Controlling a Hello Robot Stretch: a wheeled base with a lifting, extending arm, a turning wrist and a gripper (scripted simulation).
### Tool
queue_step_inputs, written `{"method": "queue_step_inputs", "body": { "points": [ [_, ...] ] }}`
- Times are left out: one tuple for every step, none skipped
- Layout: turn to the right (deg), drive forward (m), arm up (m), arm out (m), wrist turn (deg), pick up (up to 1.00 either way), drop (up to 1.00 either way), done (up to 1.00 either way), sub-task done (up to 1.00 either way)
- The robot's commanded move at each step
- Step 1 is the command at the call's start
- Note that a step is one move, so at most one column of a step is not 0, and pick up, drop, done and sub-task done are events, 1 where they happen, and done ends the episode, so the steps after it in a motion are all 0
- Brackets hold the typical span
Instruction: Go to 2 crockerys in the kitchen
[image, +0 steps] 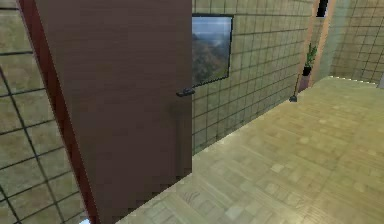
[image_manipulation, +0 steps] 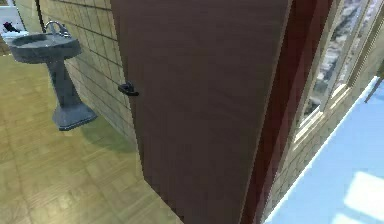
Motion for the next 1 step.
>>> {"method": "queue_step_inputs", "body": {
  "points": [
    [0.0, 0.2, 0.0, 0.0, 0.0, 0.0, 0.0, 0.0, 0.0]
  ]
}}
